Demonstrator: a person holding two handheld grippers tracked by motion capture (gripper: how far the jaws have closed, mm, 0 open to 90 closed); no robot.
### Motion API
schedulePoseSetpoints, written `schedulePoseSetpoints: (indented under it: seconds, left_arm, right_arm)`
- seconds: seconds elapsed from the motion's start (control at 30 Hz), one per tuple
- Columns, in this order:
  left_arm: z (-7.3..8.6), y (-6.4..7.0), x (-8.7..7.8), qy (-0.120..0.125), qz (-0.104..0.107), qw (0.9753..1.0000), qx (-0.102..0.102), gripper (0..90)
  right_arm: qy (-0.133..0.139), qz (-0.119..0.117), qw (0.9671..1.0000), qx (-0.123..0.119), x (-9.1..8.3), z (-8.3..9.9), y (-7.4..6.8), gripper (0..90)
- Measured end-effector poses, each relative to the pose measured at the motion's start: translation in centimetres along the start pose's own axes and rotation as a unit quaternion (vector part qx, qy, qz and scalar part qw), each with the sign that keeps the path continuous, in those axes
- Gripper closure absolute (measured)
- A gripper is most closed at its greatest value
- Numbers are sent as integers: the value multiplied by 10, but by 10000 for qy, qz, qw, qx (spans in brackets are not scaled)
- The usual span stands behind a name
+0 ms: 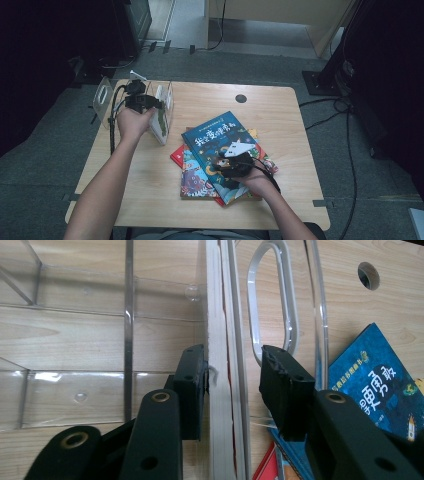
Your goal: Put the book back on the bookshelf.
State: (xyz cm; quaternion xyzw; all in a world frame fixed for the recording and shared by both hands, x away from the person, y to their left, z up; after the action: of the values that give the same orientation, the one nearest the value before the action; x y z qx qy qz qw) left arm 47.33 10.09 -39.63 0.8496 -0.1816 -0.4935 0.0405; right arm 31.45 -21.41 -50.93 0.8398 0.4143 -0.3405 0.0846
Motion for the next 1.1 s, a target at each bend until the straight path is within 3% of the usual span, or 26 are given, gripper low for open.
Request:
schedulePoseSetpoints:
  seconds: [0.37, 0.53, 0.97, 1.1]
  left_arm:
    - [1, -3, -21, 97, 86, 9997, 190, 582]
    - [5, -1, -27, 41, 76, 9992, 382, 578]
    - [28, 11, -41, 71, 544, 9962, 682, 539]
    - [38, 13, -37, 10, 473, 9954, 834, 533]
  right_arm:
    - [1, -4, 10000, 1, 0, 0, 0, 473]
    - [6, -11, 10000, 21, 0, 0, 0, 474]
    - [1, -8, 10000, 17, 0, 0, 0, 474]
    - [9, -3, 10000, 14, 0, 0, 0, 473]
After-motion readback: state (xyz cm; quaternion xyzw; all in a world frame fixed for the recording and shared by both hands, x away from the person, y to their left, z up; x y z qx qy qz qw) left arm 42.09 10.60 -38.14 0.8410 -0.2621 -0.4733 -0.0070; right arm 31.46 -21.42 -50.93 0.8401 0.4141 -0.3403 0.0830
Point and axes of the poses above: each handheld gripper's, and its own axes: x roughly forward along the jaws, z roughly out of its underside, y roughly to its right, the point moved 2 cm from there along x, roughly forward along the jaws, and after that the axes turned 9 degrees about x, right-handed, at the moved point
